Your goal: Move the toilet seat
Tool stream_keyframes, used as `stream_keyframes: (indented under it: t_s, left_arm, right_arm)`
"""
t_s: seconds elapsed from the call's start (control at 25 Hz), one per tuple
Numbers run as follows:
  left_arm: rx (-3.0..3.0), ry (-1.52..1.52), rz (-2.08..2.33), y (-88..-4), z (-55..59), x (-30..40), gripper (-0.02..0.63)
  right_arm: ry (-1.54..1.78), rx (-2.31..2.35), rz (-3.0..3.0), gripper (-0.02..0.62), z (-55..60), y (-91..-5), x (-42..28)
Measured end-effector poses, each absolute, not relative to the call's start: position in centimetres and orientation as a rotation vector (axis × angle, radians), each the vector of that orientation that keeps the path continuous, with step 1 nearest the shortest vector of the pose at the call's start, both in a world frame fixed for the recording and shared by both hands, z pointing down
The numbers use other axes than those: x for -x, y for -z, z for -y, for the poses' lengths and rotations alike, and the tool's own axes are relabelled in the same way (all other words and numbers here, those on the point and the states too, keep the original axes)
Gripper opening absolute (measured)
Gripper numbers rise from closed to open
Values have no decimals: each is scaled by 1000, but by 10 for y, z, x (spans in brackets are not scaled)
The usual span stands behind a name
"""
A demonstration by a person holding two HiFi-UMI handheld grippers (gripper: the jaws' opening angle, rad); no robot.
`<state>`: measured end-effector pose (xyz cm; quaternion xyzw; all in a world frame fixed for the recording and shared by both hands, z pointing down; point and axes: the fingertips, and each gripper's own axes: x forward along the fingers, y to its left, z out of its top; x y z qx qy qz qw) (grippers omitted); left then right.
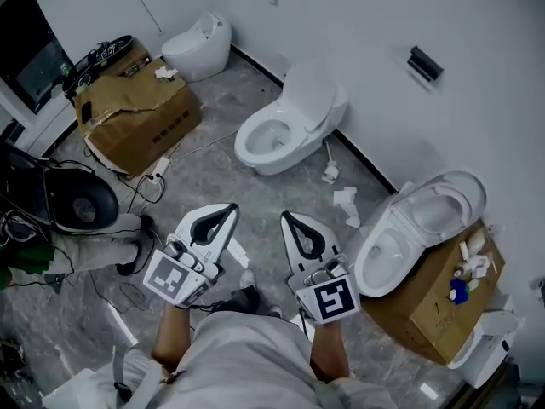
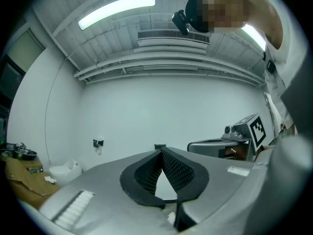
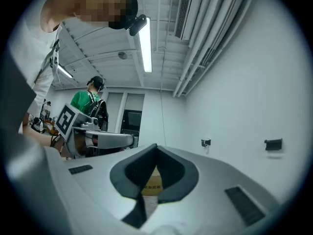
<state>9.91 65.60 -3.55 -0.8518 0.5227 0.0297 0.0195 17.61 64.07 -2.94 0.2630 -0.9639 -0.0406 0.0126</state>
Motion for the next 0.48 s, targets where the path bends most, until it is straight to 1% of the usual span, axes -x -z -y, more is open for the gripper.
stream_keyframes:
  t_s: [0.28, 0.48]
  left_arm:
    - [2685, -128, -1577, 33, -619, -55, -3]
    - [2694, -139, -1582, 30, -596, -34, -3]
  right_arm:
    - [123, -865, 2969, 0, -607, 26, -127]
    - [140, -867, 2960, 0, -585, 27, -106]
